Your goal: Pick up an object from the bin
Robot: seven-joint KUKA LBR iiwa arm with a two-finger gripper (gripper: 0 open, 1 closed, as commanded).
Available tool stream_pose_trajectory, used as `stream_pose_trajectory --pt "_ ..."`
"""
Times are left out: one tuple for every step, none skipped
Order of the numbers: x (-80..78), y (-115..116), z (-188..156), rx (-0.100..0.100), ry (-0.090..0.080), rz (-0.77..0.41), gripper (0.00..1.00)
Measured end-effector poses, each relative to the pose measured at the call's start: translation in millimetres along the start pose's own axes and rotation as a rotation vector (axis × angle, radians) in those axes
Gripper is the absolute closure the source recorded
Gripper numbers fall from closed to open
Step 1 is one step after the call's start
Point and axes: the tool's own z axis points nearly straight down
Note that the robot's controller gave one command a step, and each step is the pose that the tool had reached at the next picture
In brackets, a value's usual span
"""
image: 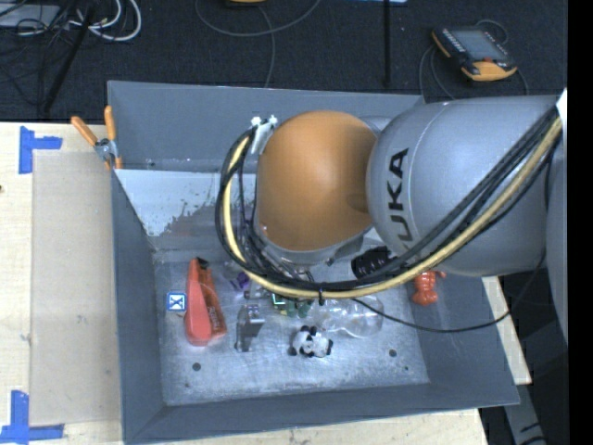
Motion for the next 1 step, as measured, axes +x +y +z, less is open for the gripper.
stream_pose_trajectory --pt "-1.9 -1.4 -4.4 -0.001 -0.008 0.005 0.00"
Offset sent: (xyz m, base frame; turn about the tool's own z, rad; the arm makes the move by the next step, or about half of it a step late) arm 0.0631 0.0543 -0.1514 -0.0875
